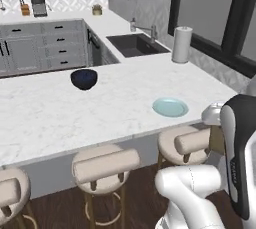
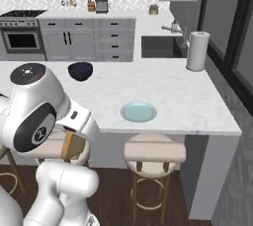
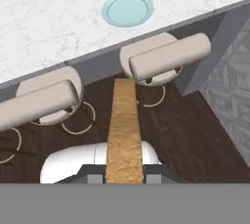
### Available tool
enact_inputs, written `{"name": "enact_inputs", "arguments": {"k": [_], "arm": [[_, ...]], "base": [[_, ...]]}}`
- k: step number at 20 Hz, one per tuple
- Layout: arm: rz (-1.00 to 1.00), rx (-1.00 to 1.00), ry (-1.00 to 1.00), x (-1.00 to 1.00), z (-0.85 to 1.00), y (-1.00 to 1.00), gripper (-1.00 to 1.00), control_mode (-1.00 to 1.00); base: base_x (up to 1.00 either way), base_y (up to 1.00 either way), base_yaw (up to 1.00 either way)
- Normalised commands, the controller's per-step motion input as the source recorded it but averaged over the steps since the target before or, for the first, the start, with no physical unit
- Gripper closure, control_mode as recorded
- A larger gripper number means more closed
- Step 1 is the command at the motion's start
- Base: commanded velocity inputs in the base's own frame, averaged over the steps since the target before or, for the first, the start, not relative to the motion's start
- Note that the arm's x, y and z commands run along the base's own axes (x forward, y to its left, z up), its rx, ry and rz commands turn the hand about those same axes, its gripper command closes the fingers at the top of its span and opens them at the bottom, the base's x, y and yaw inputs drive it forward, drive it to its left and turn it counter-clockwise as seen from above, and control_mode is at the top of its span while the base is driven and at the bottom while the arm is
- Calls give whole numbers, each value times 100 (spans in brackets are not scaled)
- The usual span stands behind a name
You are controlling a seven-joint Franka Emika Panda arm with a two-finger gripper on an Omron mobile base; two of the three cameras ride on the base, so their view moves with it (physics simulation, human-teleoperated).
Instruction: Start the toaster. Once the lever pops up, take the bread to the plate on the dining counter.
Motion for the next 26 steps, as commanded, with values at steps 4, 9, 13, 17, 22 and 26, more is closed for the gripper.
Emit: {"name": "enact_inputs", "arguments": {"k": [4,9,13,17,22,26], "arm": [[0,0,0,0,0,0,100,100],[0,0,0,0,0,0,100,100],[8,2,0,30,0,-3,100,-100],[23,8,-2,56,-16,-18,100,-100],[26,14,0,93,-55,-2,100,-100],[17,15,0,100,-66,0,100,-100]], "base": [[70,-71,32],[90,-27,18],[42,0,7],[0,0,0],[0,0,0],[0,0,0]]}}
